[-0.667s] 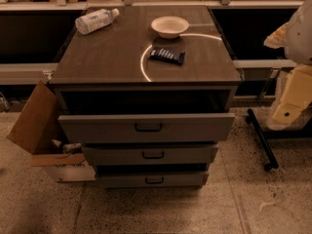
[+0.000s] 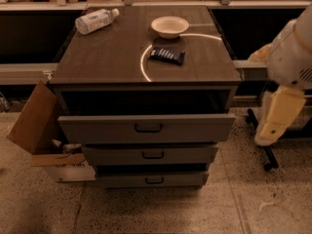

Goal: Open top drawer

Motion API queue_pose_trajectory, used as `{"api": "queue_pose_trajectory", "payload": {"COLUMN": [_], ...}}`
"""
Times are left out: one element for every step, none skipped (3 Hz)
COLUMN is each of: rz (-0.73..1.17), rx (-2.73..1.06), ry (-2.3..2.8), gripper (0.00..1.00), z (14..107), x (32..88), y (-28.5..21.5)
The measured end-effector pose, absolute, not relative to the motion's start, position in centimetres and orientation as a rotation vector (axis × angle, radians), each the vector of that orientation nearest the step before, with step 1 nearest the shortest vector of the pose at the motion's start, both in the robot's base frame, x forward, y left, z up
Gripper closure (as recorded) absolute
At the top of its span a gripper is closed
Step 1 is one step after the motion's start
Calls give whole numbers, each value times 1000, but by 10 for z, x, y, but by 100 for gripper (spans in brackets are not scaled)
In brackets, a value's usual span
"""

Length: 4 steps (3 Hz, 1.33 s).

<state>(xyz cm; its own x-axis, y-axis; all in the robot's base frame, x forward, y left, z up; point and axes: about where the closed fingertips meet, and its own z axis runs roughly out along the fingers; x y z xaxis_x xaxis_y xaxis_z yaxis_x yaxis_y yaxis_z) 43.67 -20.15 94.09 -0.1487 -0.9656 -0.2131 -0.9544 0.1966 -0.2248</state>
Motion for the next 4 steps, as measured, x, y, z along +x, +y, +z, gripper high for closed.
{"api": "queue_pose_trajectory", "payload": {"rz": [70,208,208,204], "rx": [-1934,-1973,-1973,-1983], "ry": [2079,2063,2063,2056], "gripper": [0,0,0,0], "z": [872,804,804,787], "x": [432,424,424,430], "y": [-173,-148,-148,-142]}}
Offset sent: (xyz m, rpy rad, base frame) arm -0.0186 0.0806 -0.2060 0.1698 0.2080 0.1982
